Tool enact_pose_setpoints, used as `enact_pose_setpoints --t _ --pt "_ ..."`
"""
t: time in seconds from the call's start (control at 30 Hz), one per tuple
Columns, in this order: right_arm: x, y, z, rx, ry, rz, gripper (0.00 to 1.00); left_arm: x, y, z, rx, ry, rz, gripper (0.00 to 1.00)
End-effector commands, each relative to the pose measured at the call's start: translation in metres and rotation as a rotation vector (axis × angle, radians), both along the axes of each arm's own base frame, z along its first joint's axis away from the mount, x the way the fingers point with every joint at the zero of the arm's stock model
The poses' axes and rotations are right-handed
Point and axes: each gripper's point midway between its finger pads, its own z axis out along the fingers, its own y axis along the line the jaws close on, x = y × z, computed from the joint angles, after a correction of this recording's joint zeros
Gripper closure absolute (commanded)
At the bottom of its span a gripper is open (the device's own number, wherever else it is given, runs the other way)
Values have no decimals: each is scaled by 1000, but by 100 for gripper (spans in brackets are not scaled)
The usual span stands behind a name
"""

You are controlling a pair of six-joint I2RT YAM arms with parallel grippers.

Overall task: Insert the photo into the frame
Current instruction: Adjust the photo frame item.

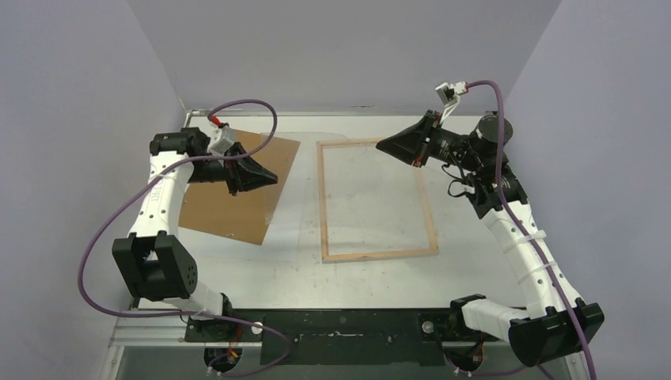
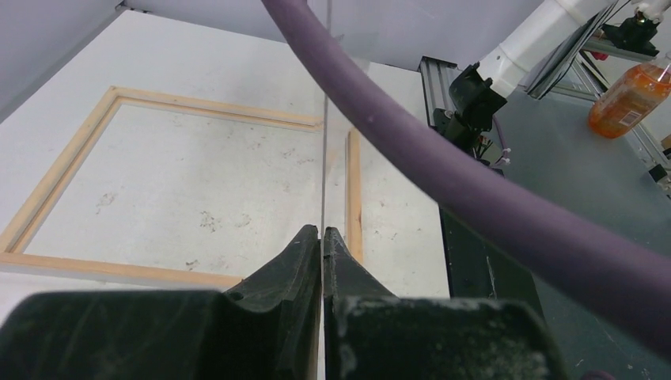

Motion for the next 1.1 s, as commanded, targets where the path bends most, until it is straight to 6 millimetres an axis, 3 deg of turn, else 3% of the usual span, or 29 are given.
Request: enact_pose_setpoints --t 0.0,0.13,0.17,0.27,0.33,0.4,0.47,0.63,0.83,0.93,1.07 --pt "-20 0 40 98 -139 40 95 -15 -14 28 -32 -74 -47 100" --pt "-22 0 30 94 -125 41 95 -11 -15 35 -31 -79 -51 100" --pt "-21 -1 26 86 -118 35 90 -9 -14 39 -31 -83 -49 100" --pt "-9 -5 9 34 -91 -25 52 -4 -9 52 -31 -72 -30 100" --pt "-5 -8 1 14 -91 -45 36 -2 -5 58 -30 -80 -15 100" --pt "3 -13 -10 -22 -93 -78 13 -3 -3 56 -28 -98 -5 100" --pt "13 -20 -31 -85 -67 -138 2 -4 -2 48 -25 -91 0 100" --pt "31 -36 -86 -153 33 -264 8 -6 2 25 27 -98 4 100" --pt "32 -67 -129 -230 137 -472 10 3 13 33 -9 -86 54 100" --pt "24 -87 -139 -249 168 -580 10 10 24 30 -27 -52 97 100" --pt "10 -97 -142 -240 194 -630 10 18 41 15 -36 7 162 100"
